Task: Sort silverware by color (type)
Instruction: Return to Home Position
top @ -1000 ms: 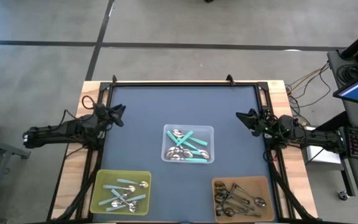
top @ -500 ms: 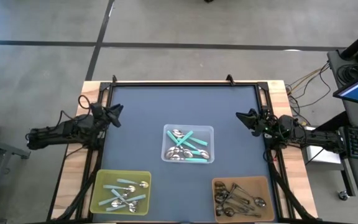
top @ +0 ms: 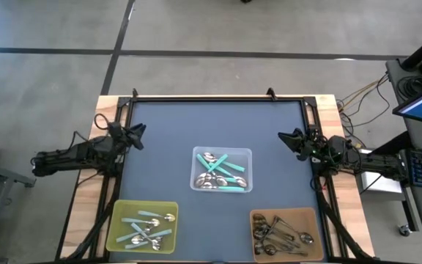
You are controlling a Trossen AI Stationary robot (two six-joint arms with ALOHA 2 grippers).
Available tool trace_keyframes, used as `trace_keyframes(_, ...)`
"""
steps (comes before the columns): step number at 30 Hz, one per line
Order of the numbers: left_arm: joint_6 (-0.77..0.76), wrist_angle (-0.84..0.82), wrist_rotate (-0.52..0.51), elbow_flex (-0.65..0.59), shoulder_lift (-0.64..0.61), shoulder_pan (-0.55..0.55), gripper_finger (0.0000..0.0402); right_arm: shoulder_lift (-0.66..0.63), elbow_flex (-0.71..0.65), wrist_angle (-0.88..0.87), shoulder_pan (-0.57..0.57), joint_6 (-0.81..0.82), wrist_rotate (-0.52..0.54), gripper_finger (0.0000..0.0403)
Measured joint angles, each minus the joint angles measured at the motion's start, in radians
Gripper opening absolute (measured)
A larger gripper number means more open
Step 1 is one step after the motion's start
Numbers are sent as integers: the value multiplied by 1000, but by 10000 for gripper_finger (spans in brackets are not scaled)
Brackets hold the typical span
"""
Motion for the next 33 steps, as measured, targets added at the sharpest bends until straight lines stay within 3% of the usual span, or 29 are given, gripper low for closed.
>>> trace_keyframes(3, -87, -10, -60, -46, 9, -3, 89, 0, 0, 0, 0, 0, 0, 82)
trace_keyframes(9, -110, 8, -198, -52, 2, 5, 89, 2, 0, -6, 0, 0, 0, 82)
trace_keyframes(33, -133, 17, -187, -54, 5, 8, 89, 12, 0, -27, 0, 0, 0, 82)
